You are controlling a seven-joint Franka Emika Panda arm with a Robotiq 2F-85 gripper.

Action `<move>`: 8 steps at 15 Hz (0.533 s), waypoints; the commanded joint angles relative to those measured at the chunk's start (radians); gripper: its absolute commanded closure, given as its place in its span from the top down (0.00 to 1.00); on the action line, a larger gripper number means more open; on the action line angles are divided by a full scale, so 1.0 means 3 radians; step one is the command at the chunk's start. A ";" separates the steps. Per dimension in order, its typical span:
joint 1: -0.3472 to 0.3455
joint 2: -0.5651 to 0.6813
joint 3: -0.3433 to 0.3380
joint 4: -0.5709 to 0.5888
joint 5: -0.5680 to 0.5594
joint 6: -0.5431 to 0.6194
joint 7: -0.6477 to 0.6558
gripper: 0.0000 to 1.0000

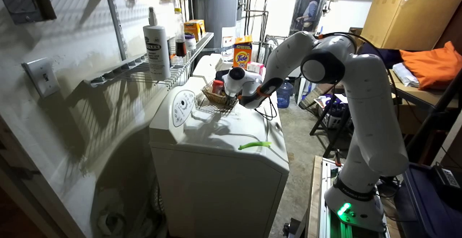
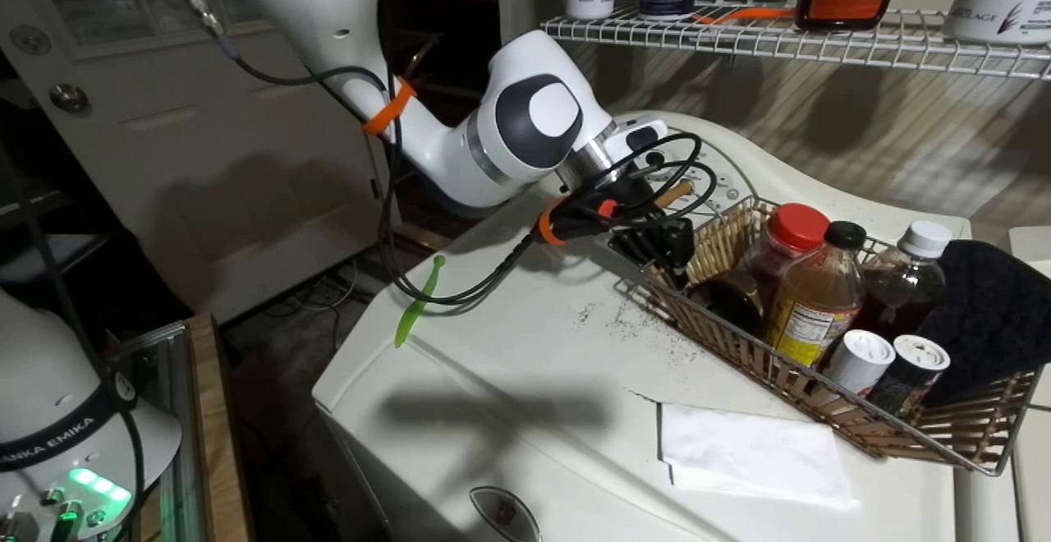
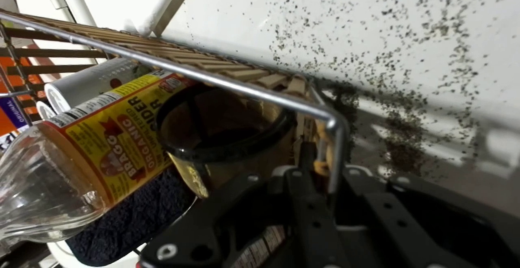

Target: Move the basket to the right washing machine

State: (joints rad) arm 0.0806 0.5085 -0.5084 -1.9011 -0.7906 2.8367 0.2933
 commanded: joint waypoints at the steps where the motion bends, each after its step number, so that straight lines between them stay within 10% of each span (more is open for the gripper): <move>1: 0.0207 0.0054 -0.0333 0.0289 -0.0378 0.0100 0.0214 0.02; 8: 0.0101 0.0014 -0.0256 0.0321 -0.0171 0.0022 -0.0170 0.02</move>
State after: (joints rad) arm 0.1176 0.5444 -0.5654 -1.8808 -0.8178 2.8569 0.2968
